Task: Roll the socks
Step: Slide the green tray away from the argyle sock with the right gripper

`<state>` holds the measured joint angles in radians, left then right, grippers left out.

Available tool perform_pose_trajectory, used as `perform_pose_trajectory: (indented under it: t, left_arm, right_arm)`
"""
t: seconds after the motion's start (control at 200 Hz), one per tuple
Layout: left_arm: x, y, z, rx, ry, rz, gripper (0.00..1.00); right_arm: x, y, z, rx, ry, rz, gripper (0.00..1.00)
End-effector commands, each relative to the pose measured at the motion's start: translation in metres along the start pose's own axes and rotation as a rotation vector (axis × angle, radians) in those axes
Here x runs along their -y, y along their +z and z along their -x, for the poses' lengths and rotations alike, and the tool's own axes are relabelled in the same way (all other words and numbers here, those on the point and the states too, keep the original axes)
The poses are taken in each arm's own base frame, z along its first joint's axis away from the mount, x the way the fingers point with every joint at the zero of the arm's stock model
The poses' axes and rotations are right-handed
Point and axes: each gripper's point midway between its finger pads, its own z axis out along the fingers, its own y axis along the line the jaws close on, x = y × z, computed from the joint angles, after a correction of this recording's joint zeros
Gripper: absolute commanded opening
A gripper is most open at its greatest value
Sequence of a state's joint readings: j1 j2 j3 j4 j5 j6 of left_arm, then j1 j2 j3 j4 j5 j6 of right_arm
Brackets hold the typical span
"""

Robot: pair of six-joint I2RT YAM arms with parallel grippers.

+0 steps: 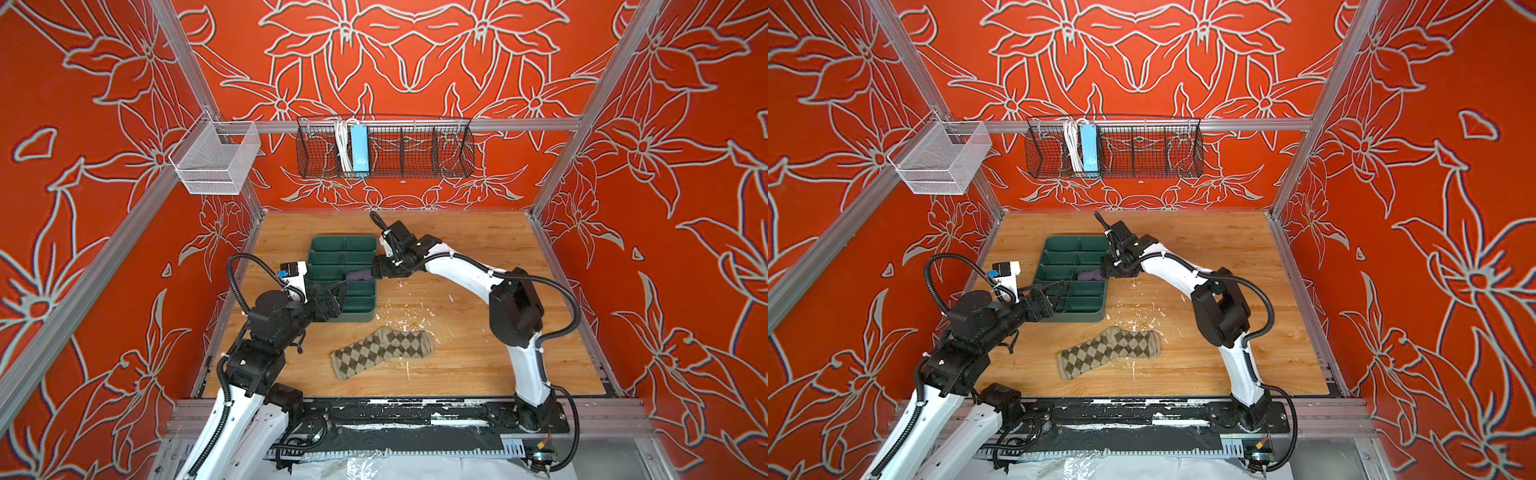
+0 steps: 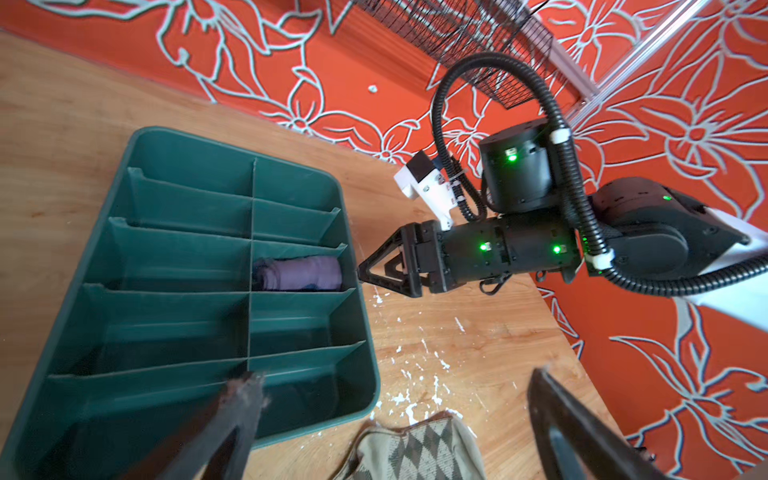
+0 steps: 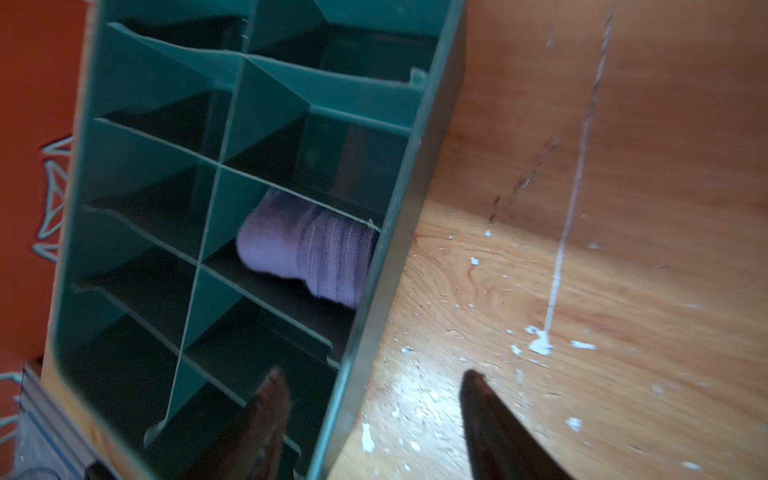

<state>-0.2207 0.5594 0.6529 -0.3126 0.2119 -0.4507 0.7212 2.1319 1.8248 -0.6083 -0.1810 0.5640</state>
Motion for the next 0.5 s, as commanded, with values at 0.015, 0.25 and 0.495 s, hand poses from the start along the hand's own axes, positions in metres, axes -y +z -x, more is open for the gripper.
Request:
perform_pose_trajectory:
  t: [0.015, 0.25, 0.495]
  left_arm:
    - [-0.002, 0.001, 0.003, -0.003, -0.014, 0.020, 0.97]
    - [-0.002, 0.001, 0.002, -0.003, -0.019, 0.019, 0.97]
    - [-0.001, 0.004, 0.000, -0.016, -0.025, 0.005, 0.97]
  right_arm:
    - [0.009, 0.013, 0.006, 0.008, 0.059, -0.073, 0.56]
    - [0.015, 0.030, 0.016, 0.023, 0.064, -0.118, 0.21]
    - [0.037, 0.020, 0.033, 0.087, 0.090, -0.214, 0.00]
